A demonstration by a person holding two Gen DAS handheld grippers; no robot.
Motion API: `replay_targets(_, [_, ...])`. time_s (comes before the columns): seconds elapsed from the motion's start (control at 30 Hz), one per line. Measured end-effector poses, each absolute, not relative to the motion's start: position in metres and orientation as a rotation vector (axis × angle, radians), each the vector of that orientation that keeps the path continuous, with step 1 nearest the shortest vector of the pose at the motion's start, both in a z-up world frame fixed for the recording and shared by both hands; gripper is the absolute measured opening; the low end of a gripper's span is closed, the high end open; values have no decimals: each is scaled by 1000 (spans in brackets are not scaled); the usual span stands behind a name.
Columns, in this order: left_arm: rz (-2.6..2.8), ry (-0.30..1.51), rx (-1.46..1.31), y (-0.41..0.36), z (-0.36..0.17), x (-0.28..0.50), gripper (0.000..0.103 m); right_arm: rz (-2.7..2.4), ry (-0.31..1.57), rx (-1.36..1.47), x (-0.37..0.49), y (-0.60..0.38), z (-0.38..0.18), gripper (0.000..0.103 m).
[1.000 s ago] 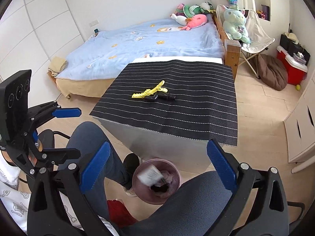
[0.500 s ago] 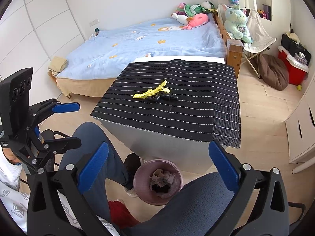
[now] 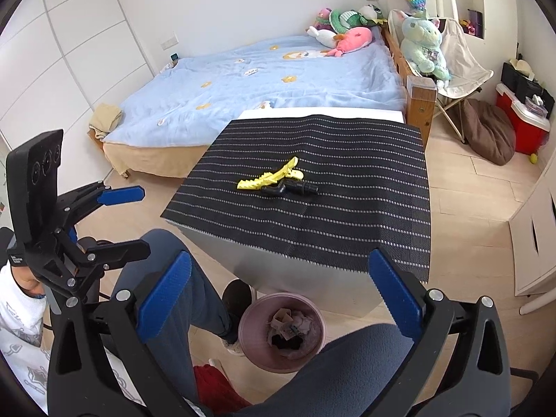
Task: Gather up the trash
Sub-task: 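Move the right gripper back over the mat toward the yellow hair clip, then lower the right gripper onto the yellow hair clip and close on it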
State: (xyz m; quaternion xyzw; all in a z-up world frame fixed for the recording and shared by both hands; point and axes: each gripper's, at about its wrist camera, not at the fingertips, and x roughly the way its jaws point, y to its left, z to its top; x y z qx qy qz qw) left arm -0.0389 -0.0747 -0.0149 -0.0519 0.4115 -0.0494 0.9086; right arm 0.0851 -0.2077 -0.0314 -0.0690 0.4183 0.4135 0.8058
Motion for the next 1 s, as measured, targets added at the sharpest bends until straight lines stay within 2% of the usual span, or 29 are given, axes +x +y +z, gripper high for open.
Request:
replay_targets(0.4, [-81,830,-116,-60,-11,-26,95,935,939,-119,145,-162,-28,100])
replay_targets(1.0, [-69,840,-116,-53,-16,-15,95,910,1145,-54,230,-102,-75,100])
